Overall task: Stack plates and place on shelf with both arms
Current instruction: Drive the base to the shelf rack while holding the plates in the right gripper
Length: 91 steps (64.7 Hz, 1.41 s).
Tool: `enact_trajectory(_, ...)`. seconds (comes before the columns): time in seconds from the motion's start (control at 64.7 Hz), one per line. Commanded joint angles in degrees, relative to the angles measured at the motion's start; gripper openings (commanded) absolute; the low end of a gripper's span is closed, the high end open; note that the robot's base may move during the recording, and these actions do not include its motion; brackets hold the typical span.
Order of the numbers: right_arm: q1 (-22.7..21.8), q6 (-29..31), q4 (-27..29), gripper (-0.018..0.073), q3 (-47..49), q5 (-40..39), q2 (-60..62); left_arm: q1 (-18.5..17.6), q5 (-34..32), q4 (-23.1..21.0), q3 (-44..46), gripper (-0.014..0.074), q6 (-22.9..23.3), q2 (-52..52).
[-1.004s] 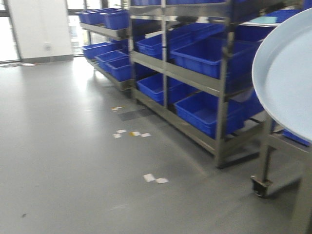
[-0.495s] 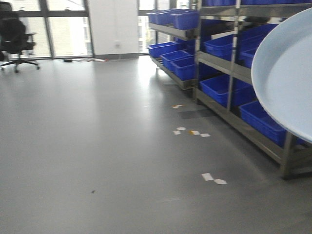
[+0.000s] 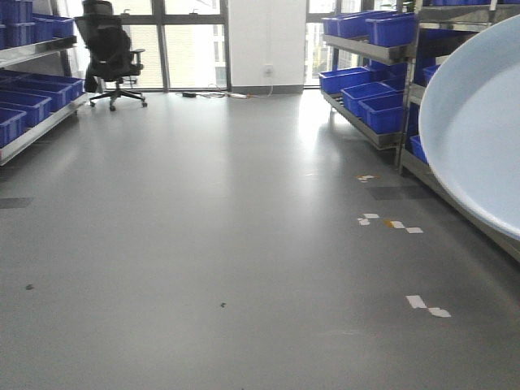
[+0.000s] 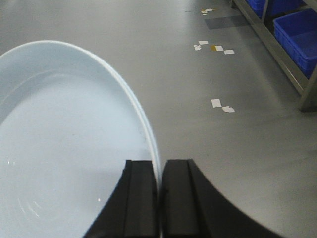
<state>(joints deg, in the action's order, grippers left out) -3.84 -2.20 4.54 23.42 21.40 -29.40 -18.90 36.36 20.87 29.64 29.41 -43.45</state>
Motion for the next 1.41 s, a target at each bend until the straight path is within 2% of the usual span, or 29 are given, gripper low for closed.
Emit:
enact_trajectory(0.0,-0.4,0.2,0.0,0.0056,1.8,-5.4,0.0,-0.4,-3.1,0.9,1.6,0.0097,0.2,0.2)
enact_trajectory(1.391,-0.4,0.2,0.0,0.0056,1.8,-5.4,0.0,-0.4,-3.1,0.9,1.6,0.0097,0.2,0.2)
